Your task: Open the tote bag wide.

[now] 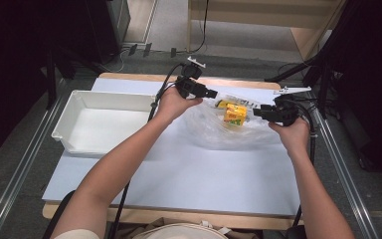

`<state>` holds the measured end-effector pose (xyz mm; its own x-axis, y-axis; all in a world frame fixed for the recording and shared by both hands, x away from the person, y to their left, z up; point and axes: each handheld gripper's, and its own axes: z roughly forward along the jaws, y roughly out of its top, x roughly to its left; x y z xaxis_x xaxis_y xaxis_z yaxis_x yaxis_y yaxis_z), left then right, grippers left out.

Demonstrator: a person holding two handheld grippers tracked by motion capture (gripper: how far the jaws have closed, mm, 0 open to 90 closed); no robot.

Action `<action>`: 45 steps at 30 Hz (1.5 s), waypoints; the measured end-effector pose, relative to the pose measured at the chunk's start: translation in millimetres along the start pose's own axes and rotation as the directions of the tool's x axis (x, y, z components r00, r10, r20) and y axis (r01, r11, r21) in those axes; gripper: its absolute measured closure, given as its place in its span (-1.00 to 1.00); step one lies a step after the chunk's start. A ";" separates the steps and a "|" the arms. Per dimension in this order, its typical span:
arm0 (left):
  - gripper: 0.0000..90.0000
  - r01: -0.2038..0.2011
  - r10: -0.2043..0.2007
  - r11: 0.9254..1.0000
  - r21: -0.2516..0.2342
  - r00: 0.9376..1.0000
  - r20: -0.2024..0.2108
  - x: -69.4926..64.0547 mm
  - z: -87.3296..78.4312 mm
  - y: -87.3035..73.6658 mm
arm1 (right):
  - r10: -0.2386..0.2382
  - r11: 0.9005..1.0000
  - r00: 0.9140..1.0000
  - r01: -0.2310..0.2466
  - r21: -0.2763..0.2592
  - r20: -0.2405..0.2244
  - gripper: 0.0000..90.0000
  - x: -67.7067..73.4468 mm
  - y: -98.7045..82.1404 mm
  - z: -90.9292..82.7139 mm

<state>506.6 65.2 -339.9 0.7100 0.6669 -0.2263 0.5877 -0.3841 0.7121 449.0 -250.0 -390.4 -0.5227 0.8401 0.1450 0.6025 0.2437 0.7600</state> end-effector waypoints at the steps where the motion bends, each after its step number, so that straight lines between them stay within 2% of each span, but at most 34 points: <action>1: -0.20 0.004 -0.004 1.000 0.002 1.000 0.007 -1.6 -1.0 1.3 | 0.003 1.000 1.000 -0.003 -0.002 -0.001 0.28 0.2 0.6 -0.3; 3: -0.24 0.003 -0.003 1.000 0.004 1.000 0.018 -4.7 -2.0 3.0 | 0.001 1.000 1.000 -0.001 0.004 -0.003 0.24 0.6 1.8 -0.1; 5: -0.24 -0.015 0.015 1.000 0.006 1.000 0.014 -7.8 -3.0 5.4 | 0.000 1.000 1.000 0.001 0.016 -0.010 0.24 1.3 2.5 0.7; 8: -0.13 -0.026 0.026 1.000 0.015 1.000 0.013 -10.6 -1.9 6.7 | -0.005 1.000 1.000 0.005 0.019 -0.019 0.29 3.4 3.1 1.4; 12: 0.22 -0.060 0.060 0.998 0.023 0.998 0.000 -16.9 2.6 5.7 | -0.013 1.000 1.000 0.013 0.006 -0.020 0.39 2.9 5.0 2.4; 13: 0.51 -0.060 0.060 0.998 0.021 0.998 0.003 -18.4 4.3 5.4 | -0.019 1.000 1.000 0.019 0.009 -0.019 0.49 1.6 6.6 3.9; 14: 0.51 -0.058 0.058 0.998 0.019 0.998 0.007 -20.0 6.8 4.7 | -0.019 1.000 1.000 0.019 0.009 -0.019 0.49 1.6 6.6 3.9; 18: 0.85 -0.046 0.046 0.998 0.035 0.999 -0.003 -24.0 20.3 -0.2 | -0.021 1.000 0.999 0.021 -0.001 -0.027 0.72 -0.6 11.2 9.1; 19: 0.98 -0.042 0.042 0.998 0.038 0.999 -0.001 -23.9 22.6 -1.3 | -0.031 0.999 0.999 0.031 -0.010 -0.027 0.83 -1.6 14.0 13.0; 24: 1.00 -0.018 0.018 0.999 0.039 1.000 0.004 -28.9 37.3 -10.4 | -0.025 0.999 0.999 0.024 -0.029 -0.027 1.00 -4.7 19.9 23.4; 33: 1.00 -0.001 0.001 1.000 0.029 1.000 -0.017 -31.7 51.4 -27.6 | -0.058 0.998 0.998 0.058 -0.015 -0.005 1.00 -8.6 28.5 50.2; 38: 1.00 0.008 -0.008 1.000 0.027 1.000 -0.009 -32.3 55.6 -37.9 | -0.052 0.999 0.998 0.052 -0.017 -0.021 1.00 -13.2 28.2 58.1; 39: 1.00 0.008 -0.008 1.000 0.028 1.000 -0.011 -33.0 56.3 -40.4 | -0.033 0.999 0.999 0.032 -0.014 -0.037 1.00 -15.3 26.7 61.0; 45: 1.00 0.011 -0.011 0.999 0.033 1.000 0.001 -36.1 59.3 -56.5 | -0.039 0.999 0.998 0.040 0.017 -0.044 1.00 -18.2 16.6 71.4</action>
<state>470.8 25.0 -411.3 0.7036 0.6708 -0.2346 0.6082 -0.3976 0.6870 511.5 -226.6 -425.7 -0.5721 0.8077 0.1427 0.5912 0.2856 0.7543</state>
